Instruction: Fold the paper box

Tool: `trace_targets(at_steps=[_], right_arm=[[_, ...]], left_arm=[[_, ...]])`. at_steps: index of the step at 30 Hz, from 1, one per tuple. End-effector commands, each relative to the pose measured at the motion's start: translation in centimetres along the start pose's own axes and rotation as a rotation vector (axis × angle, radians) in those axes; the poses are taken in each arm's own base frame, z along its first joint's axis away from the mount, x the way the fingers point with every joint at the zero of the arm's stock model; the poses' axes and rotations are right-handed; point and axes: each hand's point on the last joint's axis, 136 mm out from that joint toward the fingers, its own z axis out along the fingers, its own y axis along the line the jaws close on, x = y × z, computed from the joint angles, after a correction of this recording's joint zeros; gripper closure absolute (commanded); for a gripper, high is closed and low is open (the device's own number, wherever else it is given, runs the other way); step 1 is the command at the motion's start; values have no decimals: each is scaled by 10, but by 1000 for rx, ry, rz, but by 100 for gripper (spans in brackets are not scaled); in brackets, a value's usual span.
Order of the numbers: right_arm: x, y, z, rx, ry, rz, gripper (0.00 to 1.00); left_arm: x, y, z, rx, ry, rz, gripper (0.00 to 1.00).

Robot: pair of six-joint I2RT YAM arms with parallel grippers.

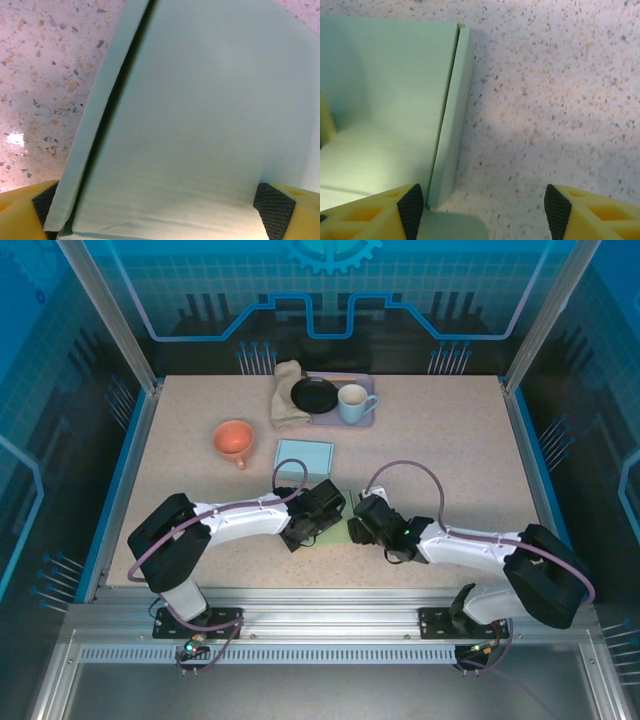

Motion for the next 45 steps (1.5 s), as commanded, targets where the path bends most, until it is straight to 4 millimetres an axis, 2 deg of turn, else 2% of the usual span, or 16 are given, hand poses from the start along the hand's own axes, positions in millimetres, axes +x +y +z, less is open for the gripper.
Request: trace_targets(at_steps=[1, 9, 21, 28, 33, 45], right_arm=[[25, 5, -7, -58, 65, 50, 36], [29, 22, -13, -181, 61, 117, 43], [26, 48, -14, -301, 82, 129, 44], [21, 52, -14, -319, 68, 118, 45], [16, 58, -17, -349, 60, 123, 51], [21, 49, -12, -314, 49, 105, 54]], left_arm=[[-8, 26, 14, -89, -41, -13, 1], [-8, 26, 15, -90, -38, -11, 1], [-8, 25, 13, -82, -41, -5, 1], [-8, 26, 13, -82, -40, -2, 1], [-8, 26, 12, -81, -41, -2, 1], [-10, 27, 11, -81, -51, -2, 1]])
